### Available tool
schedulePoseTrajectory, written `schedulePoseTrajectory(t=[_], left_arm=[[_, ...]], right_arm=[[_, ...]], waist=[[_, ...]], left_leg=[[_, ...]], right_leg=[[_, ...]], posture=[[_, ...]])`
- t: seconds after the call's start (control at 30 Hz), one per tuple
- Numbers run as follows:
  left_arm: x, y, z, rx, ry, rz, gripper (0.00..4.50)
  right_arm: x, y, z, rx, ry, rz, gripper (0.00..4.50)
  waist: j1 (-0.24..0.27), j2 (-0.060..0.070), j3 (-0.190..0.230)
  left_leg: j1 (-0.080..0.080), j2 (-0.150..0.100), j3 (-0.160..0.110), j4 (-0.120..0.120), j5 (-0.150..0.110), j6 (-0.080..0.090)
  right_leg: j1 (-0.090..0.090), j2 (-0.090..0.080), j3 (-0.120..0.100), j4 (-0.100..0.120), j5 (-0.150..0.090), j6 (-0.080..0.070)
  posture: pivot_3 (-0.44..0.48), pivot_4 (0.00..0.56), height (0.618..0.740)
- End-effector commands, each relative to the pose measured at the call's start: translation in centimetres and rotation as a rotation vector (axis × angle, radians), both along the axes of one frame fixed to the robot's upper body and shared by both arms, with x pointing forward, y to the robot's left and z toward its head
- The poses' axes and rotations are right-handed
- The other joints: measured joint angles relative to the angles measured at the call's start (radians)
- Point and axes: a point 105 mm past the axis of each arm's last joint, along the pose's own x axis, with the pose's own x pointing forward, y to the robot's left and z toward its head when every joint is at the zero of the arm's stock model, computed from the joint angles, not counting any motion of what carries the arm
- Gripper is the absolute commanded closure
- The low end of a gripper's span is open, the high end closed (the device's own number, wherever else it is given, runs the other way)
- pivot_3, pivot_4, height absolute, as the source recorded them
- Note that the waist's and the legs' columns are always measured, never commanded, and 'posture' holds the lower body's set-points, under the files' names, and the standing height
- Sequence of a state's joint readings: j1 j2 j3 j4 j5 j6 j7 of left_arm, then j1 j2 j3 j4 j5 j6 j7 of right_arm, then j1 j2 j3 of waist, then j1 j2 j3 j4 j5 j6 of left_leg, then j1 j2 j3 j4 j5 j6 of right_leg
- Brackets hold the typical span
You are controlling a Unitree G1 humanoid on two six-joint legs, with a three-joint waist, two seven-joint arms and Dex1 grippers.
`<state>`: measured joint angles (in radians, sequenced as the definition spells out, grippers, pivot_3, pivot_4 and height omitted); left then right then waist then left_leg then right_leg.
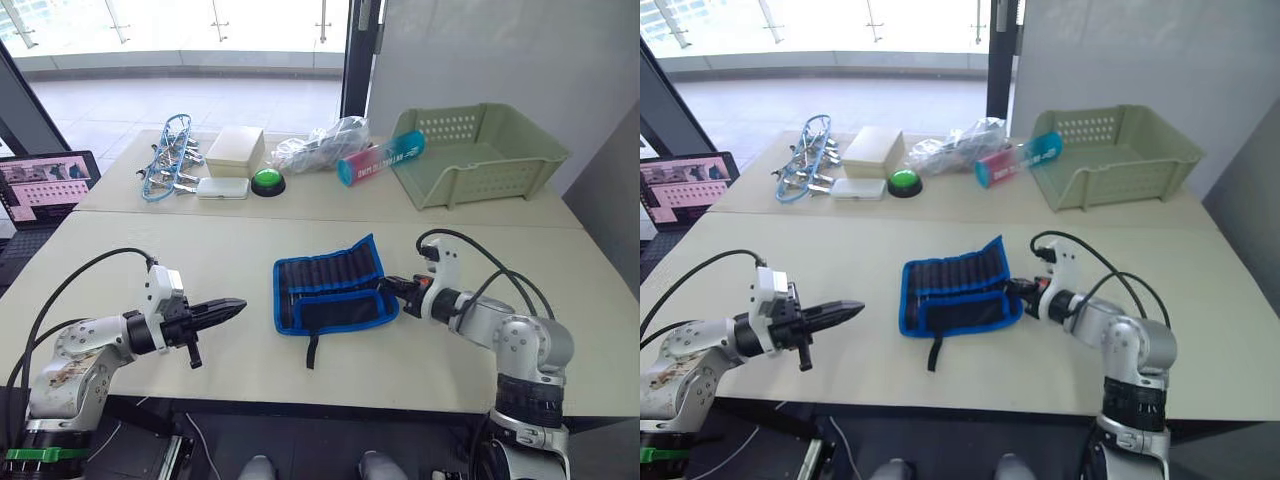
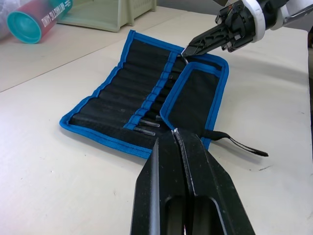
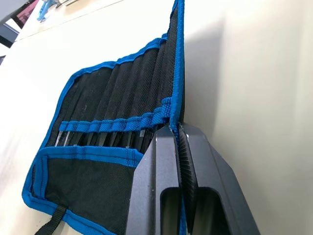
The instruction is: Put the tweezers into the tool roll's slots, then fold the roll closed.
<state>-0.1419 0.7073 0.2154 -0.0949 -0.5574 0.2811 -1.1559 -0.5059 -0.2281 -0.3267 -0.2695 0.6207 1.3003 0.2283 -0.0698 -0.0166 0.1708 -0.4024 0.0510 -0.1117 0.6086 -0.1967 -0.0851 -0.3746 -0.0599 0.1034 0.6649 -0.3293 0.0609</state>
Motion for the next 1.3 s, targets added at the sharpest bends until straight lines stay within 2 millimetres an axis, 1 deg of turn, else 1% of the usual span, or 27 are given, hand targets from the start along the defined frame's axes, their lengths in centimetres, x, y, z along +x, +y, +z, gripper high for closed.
schedulePoseTrajectory(t=[0.03,0.1,0.2,0.3,0.37,0.43,0.5,0.53,0.63,0.73,0.8,0.9,0.93,1.0,1.03,1.1,1.17,1.23,1.3], left_arm=[[0.1,0.0,0.7,0.008,-0.028,-0.01,4.5],[0.1,0.0,0.6,0.01,-0.027,-0.008,4.5],[0.2,0.0,0.5,0.015,-0.023,-0.008,4.5],[0.2,-0.1,0.4,0.021,-0.018,-0.009,4.5],[0.2,-0.1,0.4,0.022,-0.014,-0.01,4.5],[0.2,-0.1,0.3,0.024,-0.01,-0.01,4.5],[0.2,-0.2,0.2,0.027,-0.006,-0.011,4.5],[0.3,-0.2,0.2,0.029,-0.003,-0.013,4.5],[0.3,-0.3,0.1,0.031,0.001,-0.014,4.5],[0.4,-0.4,0.0,0.032,0.01,-0.02,4.5],[0.4,-0.4,-0.1,0.033,0.011,-0.021,4.5],[0.6,-0.5,-0.1,0.035,0.012,-0.02,4.5],[0.7,-0.5,-0.2,0.035,0.012,-0.02,4.5],[0.7,-0.6,-0.2,0.036,0.012,-0.023,4.5],[0.7,-0.6,-0.2,0.036,0.012,-0.024,4.5],[0.7,-0.7,-0.2,0.039,0.013,-0.028,4.5],[0.6,-0.7,-0.3,0.04,0.014,-0.031,4.5],[0.6,-0.7,-0.3,0.041,0.014,-0.034,4.5],[0.5,-0.7,-0.3,0.042,0.015,-0.034,4.5]], right_arm=[[-0.7,0.6,3.4,-0.09,-0.133,0.015,4.46],[-1.1,1.5,4.0,-0.163,-0.17,0.027,4.46],[-1.3,2.6,4.3,-0.296,-0.228,0.029,4.46],[-1.5,3.9,4.6,-0.369,-0.28,0.033,4.46],[-1.6,4.7,4.6,-0.51,-0.345,0.049,4.46],[-1.9,5.5,4.4,-0.61,-0.396,0.074,4.46],[-2.2,6.6,4.2,-0.639,-0.42,0.102,4.46],[-2.4,7.3,4.1,-0.636,-0.427,0.117,4.46],[-2.6,8.6,4.0,-0.616,-0.433,0.137,4.46],[-2.8,10.3,2.9,-0.597,-0.407,0.175,4.46],[-2.9,11.0,2.1,-0.583,-0.384,0.192,4.46],[-2.9,11.6,-1.0,-0.548,-0.282,0.216,4.46],[-2.9,11.8,-1.7,-0.53,-0.255,0.218,4.46],[-2.9,11.6,-3.2,-0.517,-0.206,0.212,4.46],[-2.8,11.6,-3.5,-0.509,-0.192,0.208,4.46],[-2.6,10.8,-5.2,-0.492,-0.131,0.183,4.46],[-2.4,10.4,-6.1,-0.445,-0.077,0.157,4.46],[-2.1,9.7,-6.5,-0.41,-0.053,0.142,4.46],[-1.8,9.4,-5.8,-0.341,-0.05,0.141,4.46]], waist=[[0.0,0.001,0.0],[-0.001,0.001,0.001],[-0.001,0.001,0.001],[-0.001,0.001,0.001],[-0.001,0.001,0.001],[-0.001,0.001,0.001],[-0.003,0.001,0.001],[-0.004,0.001,0.001],[-0.003,0.001,0.001],[-0.003,0.001,0.001],[-0.003,0.001,0.001],[-0.002,0.0,0.0],[-0.002,0.0,0.0],[-0.001,0.0,0.0],[-0.002,0.0,0.0],[-0.004,-0.001,0.0],[-0.004,-0.001,-0.001],[-0.004,-0.001,-0.001],[-0.002,-0.001,-0.001]], left_leg=[[-0.001,0.0,0.0,0.0,0.0,0.0],[-0.004,0.0,0.0,0.001,0.0,0.0],[-0.005,0.0,0.0,0.001,0.0,0.0],[-0.007,0.0,0.001,0.001,0.0,0.0],[-0.007,0.0,0.001,0.001,0.0,0.0],[-0.008,0.0,0.001,0.001,0.0,0.0],[-0.007,0.0,0.001,0.001,0.001,0.0],[-0.007,0.0,0.001,0.001,0.001,0.0],[-0.008,0.0,0.001,0.001,0.001,0.0],[-0.007,0.0,0.001,0.001,0.001,0.0],[-0.007,0.0,0.001,0.001,0.001,0.0],[-0.007,0.0,0.001,0.001,0.001,0.001],[-0.007,0.0,0.001,0.001,0.001,0.001],[-0.007,0.0,0.001,0.002,0.001,0.0],[-0.007,0.0,0.001,0.002,0.001,0.0],[-0.006,0.0,0.001,0.001,0.001,0.0],[-0.004,0.0,0.001,0.001,0.001,0.0],[-0.003,0.0,0.001,0.001,0.001,0.001],[-0.003,0.0,0.001,0.002,0.002,0.001]], right_leg=[[-0.001,0.0,0.0,0.0,0.0,0.0],[-0.004,0.0,0.0,0.002,0.0,0.0],[-0.008,0.0,0.0,0.005,0.0,0.0],[-0.012,0.0,0.0,0.008,0.0,0.0],[-0.012,0.0,0.0,0.008,0.0,0.0],[-0.012,0.0,0.0,0.008,0.0,0.0],[-0.013,0.0,0.0,0.008,0.0,0.0],[-0.013,0.0,0.0,0.008,0.0,0.0],[-0.013,0.0,0.0,0.009,0.0,-0.001],[-0.013,0.0,0.0,0.009,0.0,-0.001],[-0.013,0.0,0.0,0.01,0.0,-0.001],[-0.013,0.0,0.0,0.011,0.0,-0.001],[-0.013,0.0,0.0,0.011,0.0,-0.001],[-0.013,0.0,0.0,0.011,0.0,-0.001],[-0.013,0.0,0.0,0.011,0.0,-0.001],[-0.013,0.0,0.0,0.012,0.0,-0.001],[-0.012,0.0,0.0,0.014,0.0,-0.001],[-0.012,0.0,0.0,0.014,0.0,-0.001],[-0.011,0.0,0.0,0.014,0.0,-0.001]], posture=[[0.0,0.15,0.74],[0.0,0.15,0.74],[0.0,0.15,0.74],[0.0,0.15,0.74],[0.0,0.15,0.74],[0.0,0.15,0.74],[0.0,0.15,0.74],[0.0,0.15,0.74],[0.0,0.15,0.74],[0.0,0.15,0.74],[0.0,0.15,0.74],[0.0,0.15,0.74],[0.0,0.15,0.74],[0.0,0.15,0.74],[0.0,0.15,0.74],[0.0,0.15,0.74],[0.0,0.15,0.74],[0.0,0.15,0.74],[0.0,0.15,0.74]])
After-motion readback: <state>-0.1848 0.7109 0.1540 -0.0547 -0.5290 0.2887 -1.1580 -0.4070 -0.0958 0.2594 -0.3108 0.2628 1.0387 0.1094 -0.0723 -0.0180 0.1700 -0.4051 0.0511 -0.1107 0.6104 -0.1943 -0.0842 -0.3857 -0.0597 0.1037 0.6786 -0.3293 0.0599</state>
